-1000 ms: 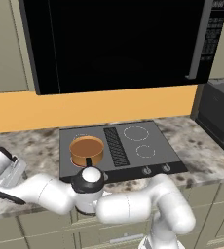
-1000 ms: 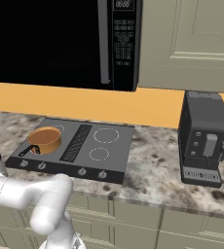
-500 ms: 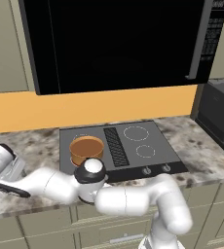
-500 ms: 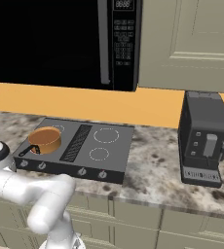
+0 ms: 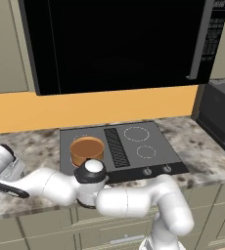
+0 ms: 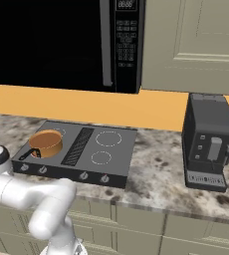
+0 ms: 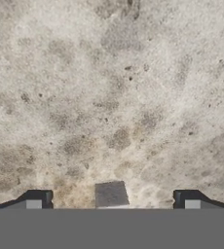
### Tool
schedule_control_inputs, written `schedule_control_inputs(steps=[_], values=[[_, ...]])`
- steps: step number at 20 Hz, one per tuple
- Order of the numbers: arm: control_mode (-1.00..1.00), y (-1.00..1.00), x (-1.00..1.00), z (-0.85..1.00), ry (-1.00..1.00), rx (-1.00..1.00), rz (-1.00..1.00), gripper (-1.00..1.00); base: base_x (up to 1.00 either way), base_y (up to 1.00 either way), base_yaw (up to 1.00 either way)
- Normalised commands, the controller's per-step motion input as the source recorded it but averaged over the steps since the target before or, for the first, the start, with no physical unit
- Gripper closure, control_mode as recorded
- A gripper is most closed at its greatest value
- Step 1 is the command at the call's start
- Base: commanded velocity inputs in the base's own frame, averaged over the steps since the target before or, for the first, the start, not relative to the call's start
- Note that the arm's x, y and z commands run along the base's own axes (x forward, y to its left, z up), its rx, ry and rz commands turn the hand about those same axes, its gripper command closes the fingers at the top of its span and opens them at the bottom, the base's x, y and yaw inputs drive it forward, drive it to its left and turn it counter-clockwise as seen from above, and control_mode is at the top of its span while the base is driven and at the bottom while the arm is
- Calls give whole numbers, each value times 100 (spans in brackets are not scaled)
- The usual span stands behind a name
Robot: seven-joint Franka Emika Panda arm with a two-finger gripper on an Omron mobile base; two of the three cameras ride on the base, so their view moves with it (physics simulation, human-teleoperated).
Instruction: Pick up the sugar cube(s) and place them in the saucepan with hot chocolate.
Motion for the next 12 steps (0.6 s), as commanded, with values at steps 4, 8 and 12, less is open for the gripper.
schedule_control_inputs(steps=[4, 8, 12], values=[[-100, 0, -32, 0, 0, 0, -12, 100, 0, 0, 0], [-100, 0, -22, 0, 0, 0, -11, 100, 0, 0, 0], [-100, 0, -9, 0, 0, 0, -8, 100, 0, 0, 0]])
